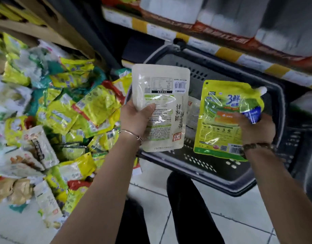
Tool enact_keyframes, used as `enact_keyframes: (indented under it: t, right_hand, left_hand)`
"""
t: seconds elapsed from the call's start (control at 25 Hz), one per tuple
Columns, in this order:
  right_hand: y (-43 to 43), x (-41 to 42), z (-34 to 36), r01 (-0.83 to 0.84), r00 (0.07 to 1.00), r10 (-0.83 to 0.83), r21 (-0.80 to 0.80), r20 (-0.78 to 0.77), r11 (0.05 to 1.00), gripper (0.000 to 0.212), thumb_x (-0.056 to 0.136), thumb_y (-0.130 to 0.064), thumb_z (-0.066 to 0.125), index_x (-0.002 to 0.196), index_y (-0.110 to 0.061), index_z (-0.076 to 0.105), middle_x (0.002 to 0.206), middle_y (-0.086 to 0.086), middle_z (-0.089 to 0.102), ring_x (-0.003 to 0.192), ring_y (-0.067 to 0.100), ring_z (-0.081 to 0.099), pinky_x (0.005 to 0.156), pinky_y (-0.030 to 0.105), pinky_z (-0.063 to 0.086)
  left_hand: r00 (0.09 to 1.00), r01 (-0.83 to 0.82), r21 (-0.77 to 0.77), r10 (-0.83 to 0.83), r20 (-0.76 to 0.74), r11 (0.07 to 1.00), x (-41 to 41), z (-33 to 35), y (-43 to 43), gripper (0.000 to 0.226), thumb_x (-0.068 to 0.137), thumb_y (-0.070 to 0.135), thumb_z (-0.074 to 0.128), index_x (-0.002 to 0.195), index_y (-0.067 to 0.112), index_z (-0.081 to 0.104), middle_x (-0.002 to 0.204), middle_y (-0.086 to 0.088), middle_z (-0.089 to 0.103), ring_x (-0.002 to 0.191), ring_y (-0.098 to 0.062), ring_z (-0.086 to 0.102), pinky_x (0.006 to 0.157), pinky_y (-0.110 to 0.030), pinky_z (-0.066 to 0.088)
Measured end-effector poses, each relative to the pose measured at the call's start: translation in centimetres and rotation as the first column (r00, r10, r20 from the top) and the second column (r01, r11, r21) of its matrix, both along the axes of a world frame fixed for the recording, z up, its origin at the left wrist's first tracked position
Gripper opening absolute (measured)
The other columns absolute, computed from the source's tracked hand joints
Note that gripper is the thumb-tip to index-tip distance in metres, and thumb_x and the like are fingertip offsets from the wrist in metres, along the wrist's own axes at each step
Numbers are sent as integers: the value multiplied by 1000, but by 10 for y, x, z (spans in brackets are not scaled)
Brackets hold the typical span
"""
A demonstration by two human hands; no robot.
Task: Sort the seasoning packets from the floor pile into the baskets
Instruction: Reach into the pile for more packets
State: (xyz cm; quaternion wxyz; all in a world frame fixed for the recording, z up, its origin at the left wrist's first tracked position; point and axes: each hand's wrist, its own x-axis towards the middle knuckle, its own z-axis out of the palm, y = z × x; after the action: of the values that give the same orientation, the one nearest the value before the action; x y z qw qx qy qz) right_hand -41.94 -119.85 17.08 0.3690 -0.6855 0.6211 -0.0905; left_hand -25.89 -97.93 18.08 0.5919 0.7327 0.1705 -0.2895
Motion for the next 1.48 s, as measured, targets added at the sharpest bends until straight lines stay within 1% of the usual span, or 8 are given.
enact_keyframes:
  t: [0.28, 0.44, 0.72, 0.88, 1.0, 1.24, 1.32, 1.48]
  right_hand:
    - [-23, -13, -126, 158, 975, -142, 81, -172, 984, 52, 74, -25, 77, 112, 3, 57, 112, 24, 61, 104, 38, 57, 68, 31, 32]
    - [-24, -20, -199, 102, 975, -76, 119, -208, 988, 46, 79, -26, 73, 111, 1, 55, 110, 24, 60, 101, 39, 57, 67, 29, 29]
    - [-42, -24, -301, 178, 967, -140, 177, -212, 968, 46, 81, -27, 70, 114, 1, 57, 113, 21, 61, 105, 34, 57, 71, 28, 33]
    - [-41, -28, -335, 178, 968, -131, 219, -216, 959, 47, 82, -24, 70, 117, 3, 54, 119, 20, 59, 110, 34, 55, 84, 35, 41]
    - [-36, -30, -345, 210, 951, -163, 163, -262, 964, 48, 84, -25, 69, 119, 3, 50, 119, 21, 58, 108, 34, 55, 75, 31, 37]
    - [-43, -24, -348, 191, 913, -105, 187, -394, 963, 60, 83, -39, 67, 124, -2, 44, 128, 18, 53, 115, 32, 51, 80, 34, 38]
    - [-45, -27, -346, 144, 883, -11, 249, -470, 958, 58, 86, -39, 62, 127, -2, 44, 131, 18, 51, 118, 33, 49, 87, 35, 40]
    - [-50, -39, -332, 93, 867, 122, 398, -483, 913, 45, 90, -26, 56, 127, -3, 48, 128, 17, 53, 114, 31, 53, 72, 20, 42]
  left_hand:
    - [957, 277, 217, -249, -147, 936, -4, -136, -73, 10, 75, 6, 72, 75, 14, 65, 78, -9, 69, 69, -22, 64, 69, -39, 55]
    - [915, 385, 247, -333, -228, 889, -13, -212, -91, 27, 71, 6, 77, 97, 1, 69, 93, -13, 71, 81, -23, 67, 75, -34, 57]
    - [930, 348, 210, -308, -200, 914, -26, -304, -107, 24, 73, -2, 73, 97, -1, 67, 85, -13, 65, 68, -16, 58, 66, -29, 48]
    - [918, 362, 211, -308, -250, 908, -32, -338, -106, 29, 77, -3, 70, 105, -3, 64, 95, -12, 65, 82, -18, 59, 73, -30, 50]
    - [913, 397, 279, -345, -217, 875, -33, -354, -107, 30, 78, 1, 70, 107, -2, 63, 95, -8, 64, 82, -17, 58, 60, -17, 50]
    - [790, 577, 599, -567, -234, 555, -19, -362, -114, 44, 79, 31, 71, 112, 6, 57, 107, -9, 65, 94, -27, 62, 68, -25, 40]
    - [770, 597, 608, -586, -251, 524, -17, -356, -112, 52, 78, 32, 71, 118, 7, 50, 115, -12, 62, 104, -29, 59, 74, -27, 40]
    - [723, 644, 589, -641, -259, 489, -17, -334, -101, 53, 83, 16, 63, 130, 9, 40, 128, -16, 53, 118, -33, 50, 94, -35, 40]
